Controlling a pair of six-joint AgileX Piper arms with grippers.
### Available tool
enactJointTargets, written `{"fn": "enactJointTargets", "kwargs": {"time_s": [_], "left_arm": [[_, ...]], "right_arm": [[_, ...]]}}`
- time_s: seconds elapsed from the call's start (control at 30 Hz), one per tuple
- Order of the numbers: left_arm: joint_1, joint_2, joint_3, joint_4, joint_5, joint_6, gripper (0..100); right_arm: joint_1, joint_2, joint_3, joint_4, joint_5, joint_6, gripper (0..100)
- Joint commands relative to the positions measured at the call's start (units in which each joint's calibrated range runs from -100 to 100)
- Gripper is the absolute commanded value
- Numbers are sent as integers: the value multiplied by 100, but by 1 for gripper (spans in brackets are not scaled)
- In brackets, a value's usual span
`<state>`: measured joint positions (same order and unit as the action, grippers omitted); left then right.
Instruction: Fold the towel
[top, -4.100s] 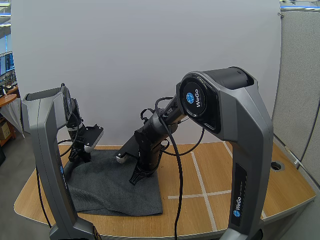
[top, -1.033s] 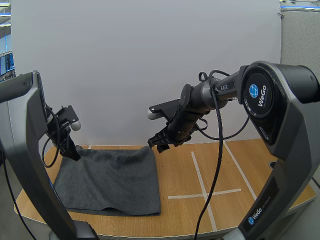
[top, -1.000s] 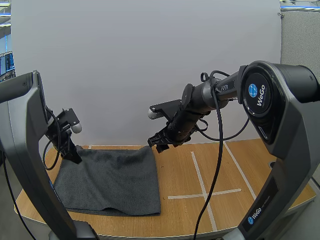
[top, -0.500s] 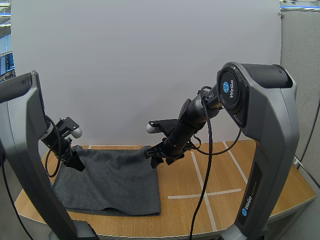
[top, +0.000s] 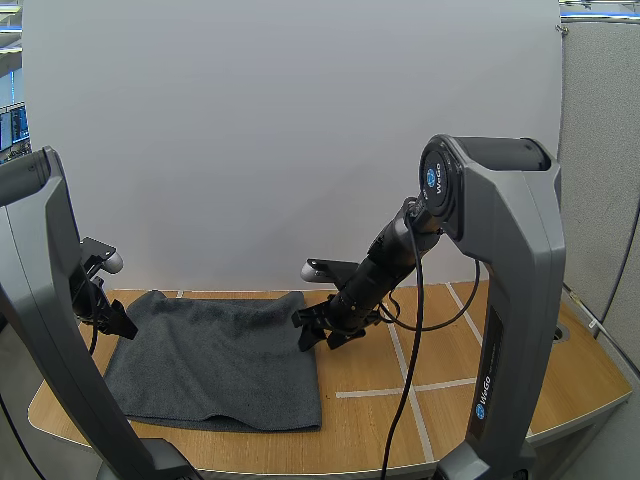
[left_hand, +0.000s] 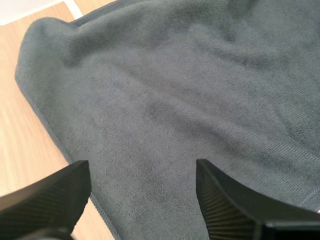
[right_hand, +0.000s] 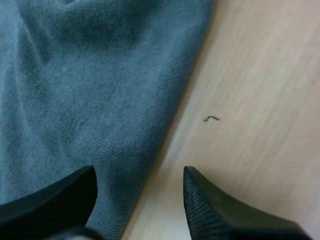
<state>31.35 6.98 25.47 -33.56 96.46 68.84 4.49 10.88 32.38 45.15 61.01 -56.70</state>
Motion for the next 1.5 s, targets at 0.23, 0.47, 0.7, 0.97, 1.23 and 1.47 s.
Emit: {"fn": "enactJointTargets", "kwargs": {"time_s": [0.23, 0.47, 0.7, 0.97, 1.23, 1.47], "left_arm": [[71, -61, -127, -197, 12, -46, 97], [71, -61, -499, -225, 310, -231, 97], [71, -61, -686, -260, 354, -319, 97], [71, -61, -686, -260, 354, -375, 97], [71, -61, -686, -762, 354, -389, 97], [64, -61, -686, -786, 354, -389, 97]], "right_arm": [[-21, 258, 6, 950, 959, -756, 84], [33, 258, 6, 1068, 1033, -850, 54], [24, 258, 6, 850, 950, -896, 0], [-504, 44, 6, 160, 1171, -813, 0], [-1327, -150, -7, -580, 1562, -875, 0], [-1912, -150, -7, -743, 2003, -1158, 0]]}}
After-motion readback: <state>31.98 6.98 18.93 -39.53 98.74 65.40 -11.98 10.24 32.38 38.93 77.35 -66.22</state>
